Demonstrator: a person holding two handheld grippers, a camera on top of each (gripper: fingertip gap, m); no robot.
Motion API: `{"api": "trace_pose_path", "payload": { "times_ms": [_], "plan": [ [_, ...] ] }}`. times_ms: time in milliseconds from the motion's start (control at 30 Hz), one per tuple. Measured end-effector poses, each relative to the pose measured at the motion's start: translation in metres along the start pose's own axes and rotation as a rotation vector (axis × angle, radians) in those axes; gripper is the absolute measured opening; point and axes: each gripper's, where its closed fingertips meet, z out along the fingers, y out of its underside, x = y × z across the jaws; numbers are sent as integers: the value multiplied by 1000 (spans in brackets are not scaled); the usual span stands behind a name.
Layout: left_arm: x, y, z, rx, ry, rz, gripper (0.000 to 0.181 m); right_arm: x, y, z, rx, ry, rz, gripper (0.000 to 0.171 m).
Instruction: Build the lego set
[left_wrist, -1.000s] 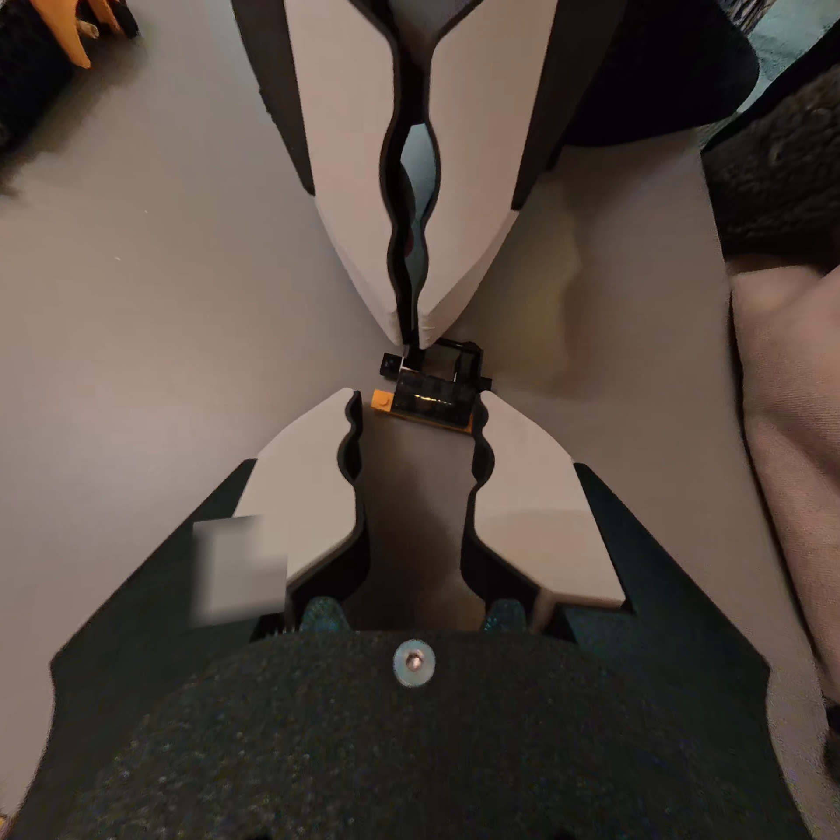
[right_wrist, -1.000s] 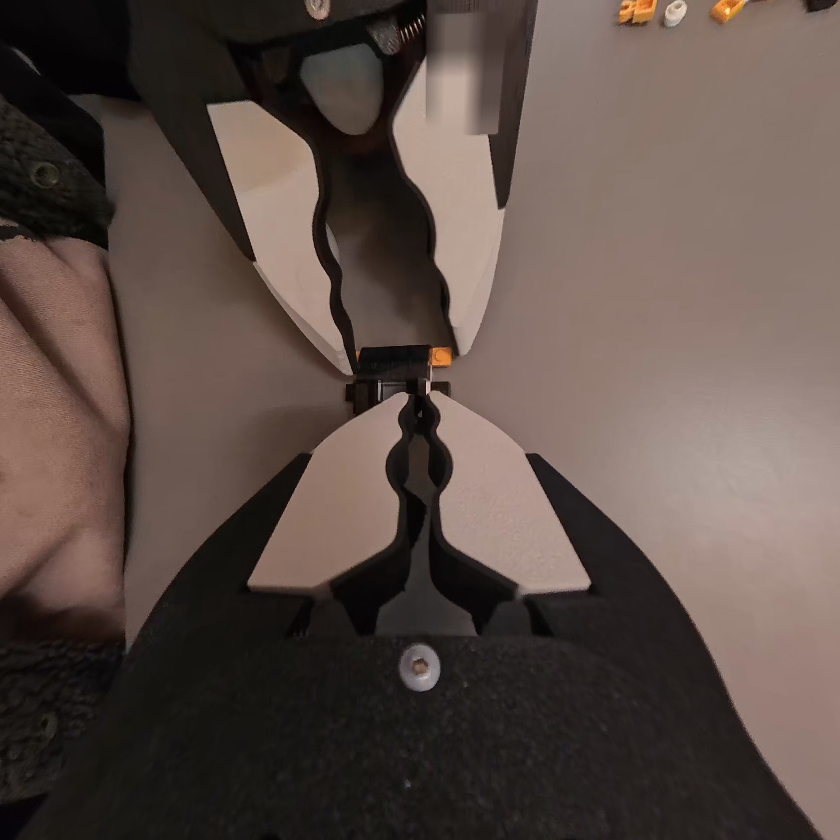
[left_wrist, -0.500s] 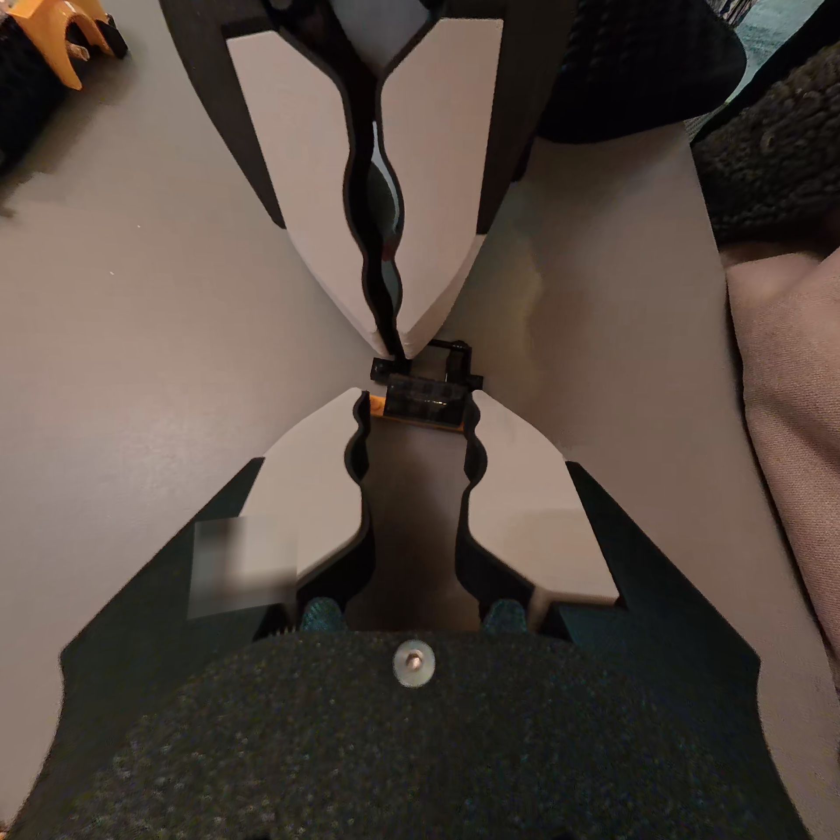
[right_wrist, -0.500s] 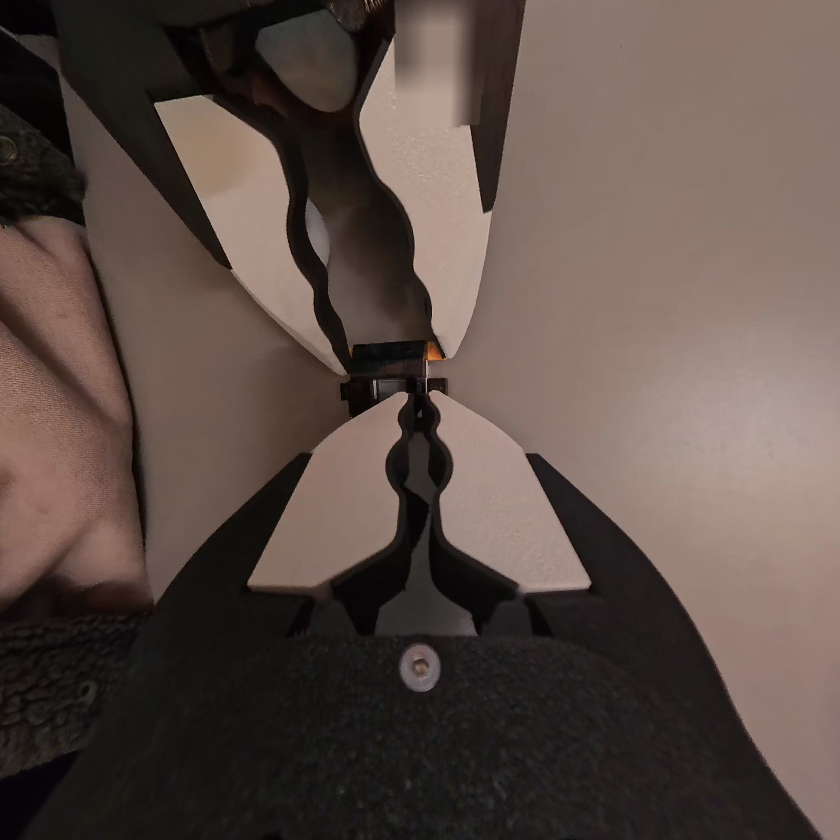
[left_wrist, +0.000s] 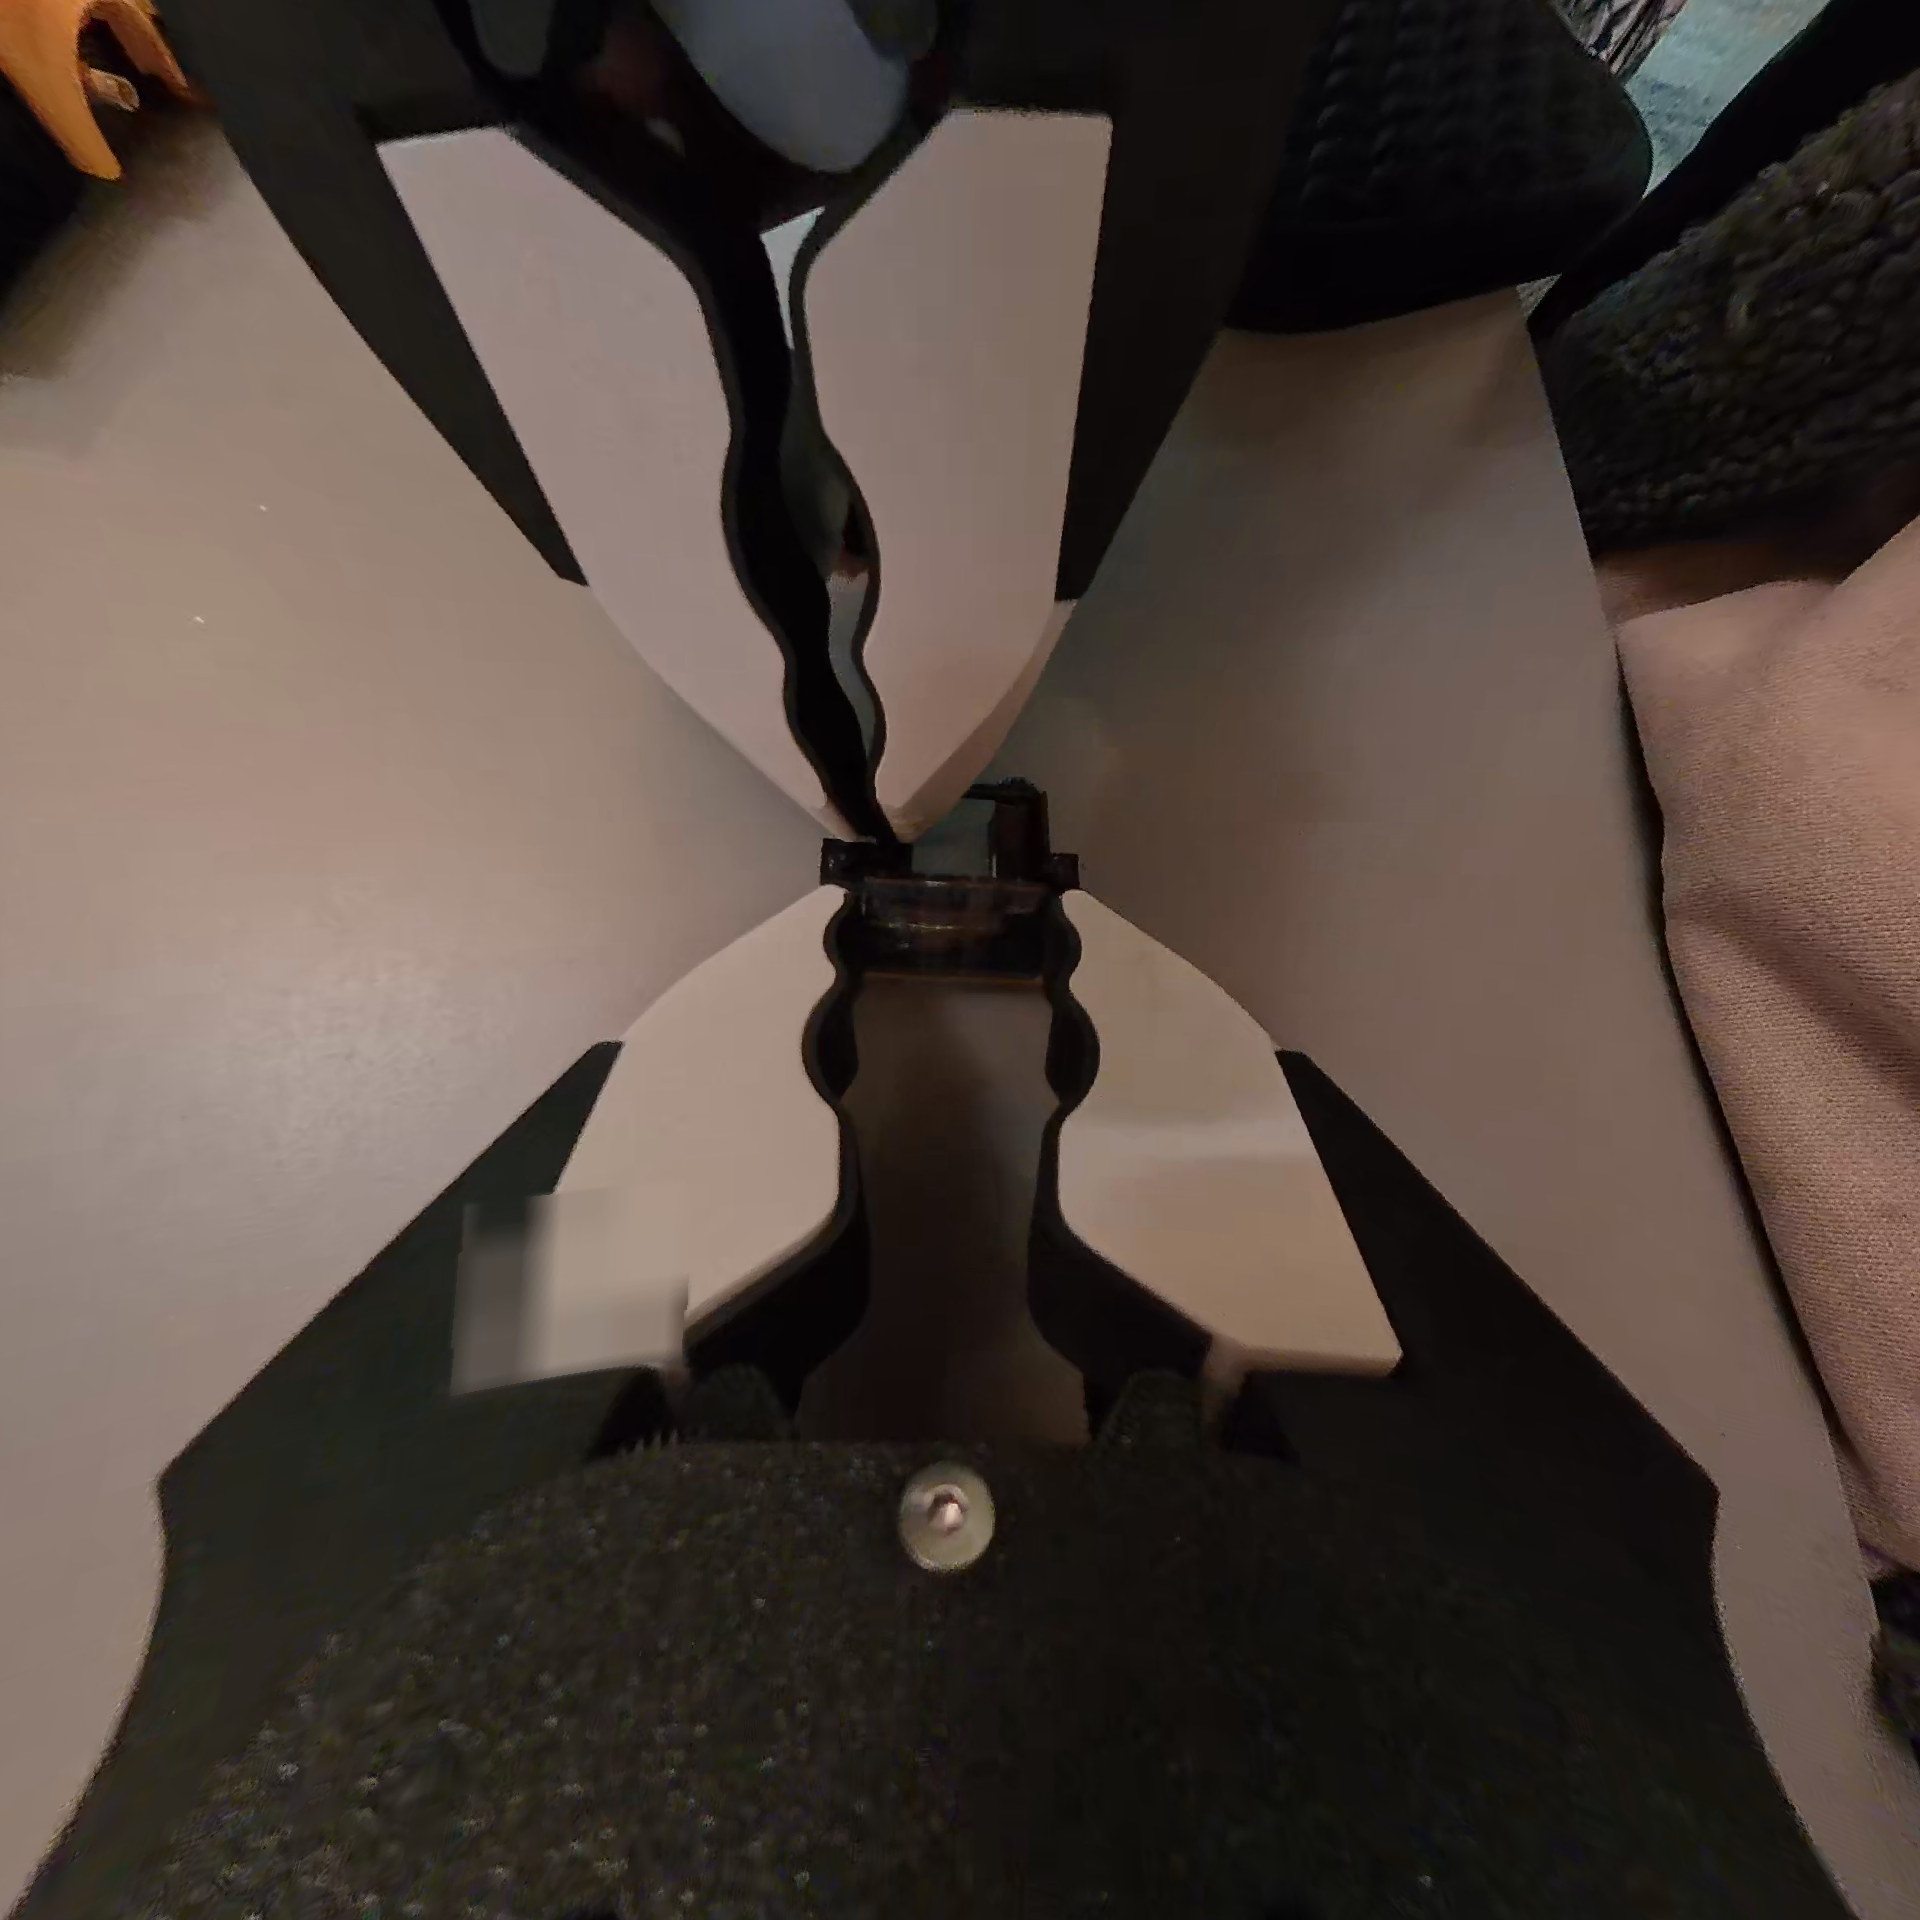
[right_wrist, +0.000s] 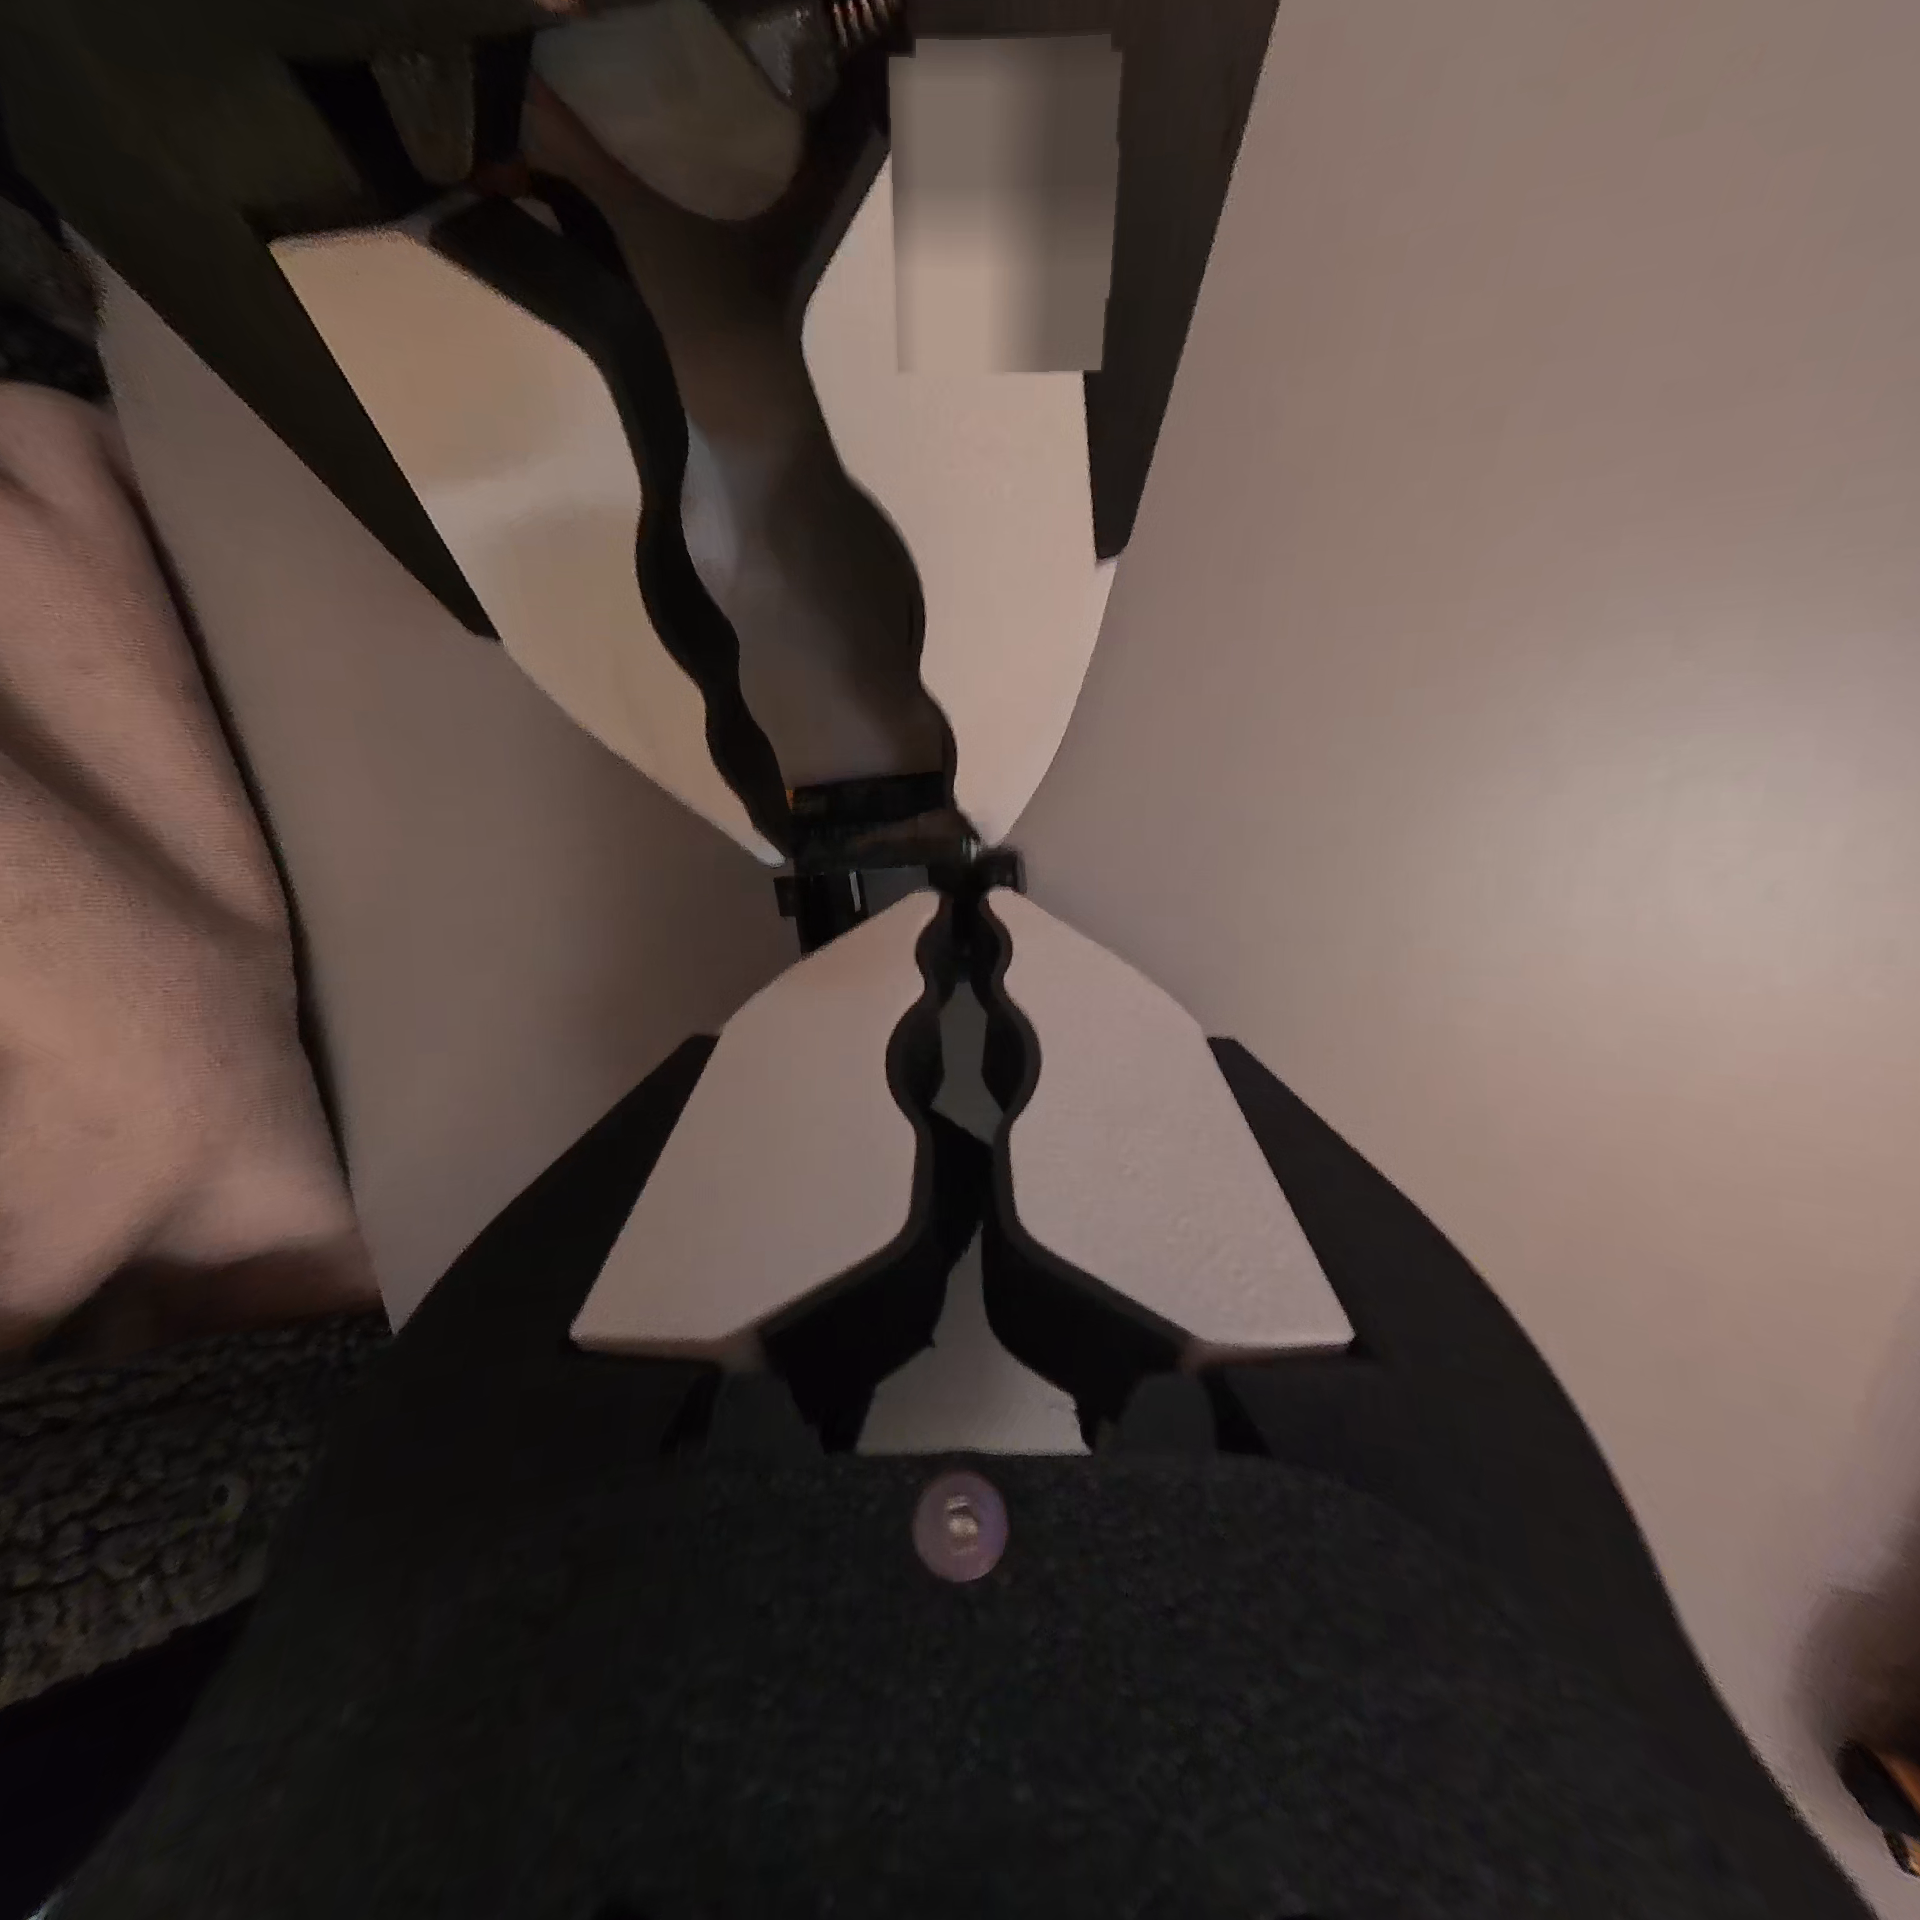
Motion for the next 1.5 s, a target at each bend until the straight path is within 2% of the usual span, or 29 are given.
{"api": "trace_pose_path", "payload": {
  "times_ms": [233,467,633,800,900,1000,1167,1300,1500],
  "plan": [
    [1,1,0,6,14,6,33,0,-1,1,-39,4,-32,2],
    [2,1,0,9,17,10,33,0,-3,1,3,50,-52,2],
    [2,0,-1,8,1,29,33,-2,-5,-3,127,19,-12,6],
    [0,0,-4,10,5,15,33,-4,-8,-28,323,14,-47,11],
    [5,-10,-14,103,111,-89,33,-10,-13,-50,524,70,-186,17],
    [15,-28,-33,254,301,-226,32,-19,-8,-61,621,205,-368,27],
    [31,-52,-61,451,600,-361,32,-38,-11,-60,626,353,-546,40],
    [50,-65,-76,525,743,-345,32,-54,-31,-69,708,353,-613,44],
    [70,-71,-89,557,839,-271,32,-80,-53,-80,791,304,-700,38]
  ]
}}
